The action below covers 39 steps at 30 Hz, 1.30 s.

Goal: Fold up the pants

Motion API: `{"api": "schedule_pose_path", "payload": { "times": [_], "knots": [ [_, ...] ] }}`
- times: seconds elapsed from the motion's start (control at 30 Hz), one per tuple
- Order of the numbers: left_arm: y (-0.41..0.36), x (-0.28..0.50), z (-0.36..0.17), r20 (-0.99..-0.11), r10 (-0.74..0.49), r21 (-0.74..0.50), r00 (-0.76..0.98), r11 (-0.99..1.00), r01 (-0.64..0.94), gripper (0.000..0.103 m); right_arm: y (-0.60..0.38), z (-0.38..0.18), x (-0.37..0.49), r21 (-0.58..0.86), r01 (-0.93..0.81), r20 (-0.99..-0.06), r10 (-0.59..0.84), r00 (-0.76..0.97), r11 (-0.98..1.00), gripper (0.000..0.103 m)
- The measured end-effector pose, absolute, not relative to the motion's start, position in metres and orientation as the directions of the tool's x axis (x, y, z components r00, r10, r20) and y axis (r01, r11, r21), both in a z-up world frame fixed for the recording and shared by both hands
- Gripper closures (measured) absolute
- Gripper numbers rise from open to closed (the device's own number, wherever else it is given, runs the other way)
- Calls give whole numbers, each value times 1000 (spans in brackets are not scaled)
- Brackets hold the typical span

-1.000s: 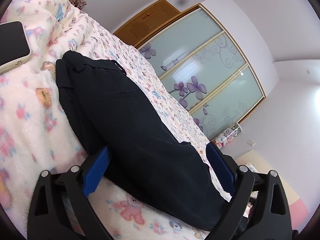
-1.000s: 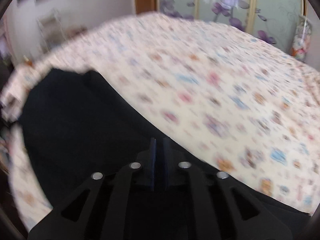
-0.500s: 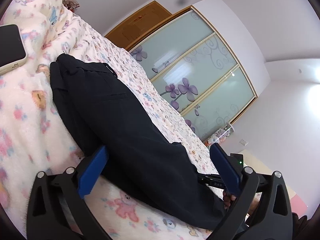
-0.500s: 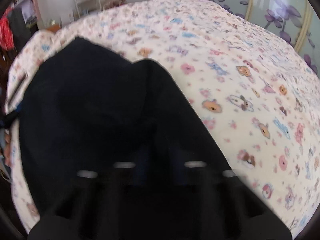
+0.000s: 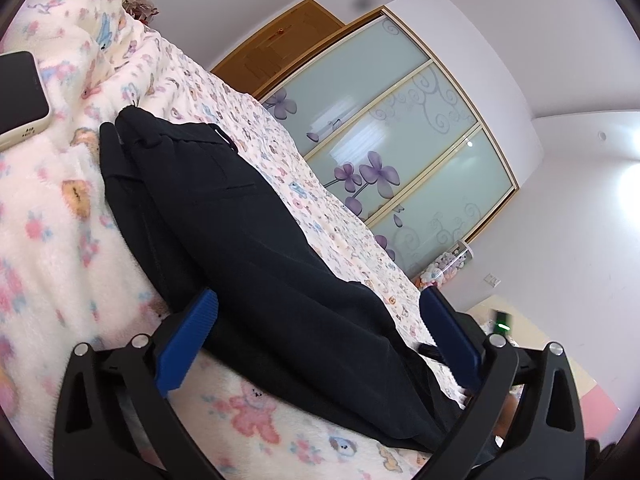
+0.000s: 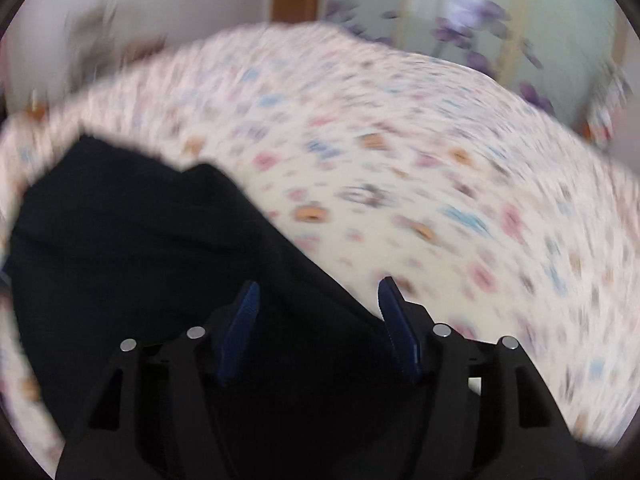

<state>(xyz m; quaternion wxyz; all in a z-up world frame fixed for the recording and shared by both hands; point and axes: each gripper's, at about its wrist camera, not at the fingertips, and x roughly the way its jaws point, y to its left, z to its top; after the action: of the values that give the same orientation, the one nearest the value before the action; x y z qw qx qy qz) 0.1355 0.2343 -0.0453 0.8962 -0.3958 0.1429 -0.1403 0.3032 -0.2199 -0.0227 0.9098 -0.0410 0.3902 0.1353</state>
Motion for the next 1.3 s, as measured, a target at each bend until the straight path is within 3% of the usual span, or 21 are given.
{"api": "schedule_pose_path", "payload": {
  "times": [0.07, 0.13, 0.2, 0.27, 0.3, 0.33, 0.37, 0.47, 0.5, 0.57, 0.7, 0.83, 0.97, 1.07, 1.2, 1.3],
  "knots": [
    [234, 136, -45, -144, -365, -750, 920, 647, 139, 2, -267, -14, 275, 156, -222, -687, 267, 676, 962, 40],
    [234, 135, -45, -148, -364, -749, 919, 649, 137, 2, -317, -10, 249, 190, -121, -673, 219, 707, 974, 40],
    [233, 137, -45, -160, -363, -744, 918, 656, 130, 2, -366, -14, 232, 202, 8, -676, 133, 725, 979, 40],
    [232, 138, -45, -172, -361, -738, 917, 664, 123, 2, -433, -38, 227, 172, 260, -767, -37, 641, 950, 40],
    [232, 139, -45, -177, -359, -735, 916, 668, 119, 2, -458, -50, 225, 162, 349, -808, -79, 584, 923, 46],
    [231, 140, -45, -182, -358, -732, 916, 671, 117, 2, -486, -56, 212, 253, 374, -802, -23, 597, 892, 70],
    [231, 140, -45, -188, -357, -729, 915, 675, 113, 2, -502, -53, 199, 328, 396, -777, 7, 630, 858, 71],
    [231, 141, -45, -195, -357, -725, 913, 680, 111, 2, -533, -27, 146, 446, 444, -673, -35, 739, 777, 57],
    [231, 140, -45, -196, -357, -725, 913, 680, 111, 2, -543, -16, 122, 481, 433, -626, -47, 779, 762, 45],
    [231, 140, -45, -195, -357, -724, 913, 680, 111, 2, -554, -5, 91, 489, 451, -593, -95, 800, 747, 39],
    [231, 140, -45, -196, -357, -724, 913, 681, 111, 2, -588, -1, 21, 564, 530, -567, -170, 806, 633, 39],
    [230, 140, -45, -194, -357, -725, 914, 680, 111, 2, -610, -33, -10, 658, 573, -603, -114, 789, 488, 39],
    [230, 140, -45, -195, -357, -725, 913, 680, 111, 2, -611, -54, -5, 692, 543, -598, -43, 800, 476, 43],
    [230, 140, -45, -195, -357, -725, 914, 680, 111, 2, -607, -59, 7, 690, 540, -606, -23, 795, 482, 44],
    [230, 140, -45, -195, -357, -725, 914, 680, 111, 2, -609, -69, 17, 616, 628, -687, -65, 723, 475, 46],
    [230, 140, -45, -196, -356, -724, 914, 681, 110, 2, -614, -76, 17, 627, 647, -680, -101, 726, 434, 48]
  ]
}}
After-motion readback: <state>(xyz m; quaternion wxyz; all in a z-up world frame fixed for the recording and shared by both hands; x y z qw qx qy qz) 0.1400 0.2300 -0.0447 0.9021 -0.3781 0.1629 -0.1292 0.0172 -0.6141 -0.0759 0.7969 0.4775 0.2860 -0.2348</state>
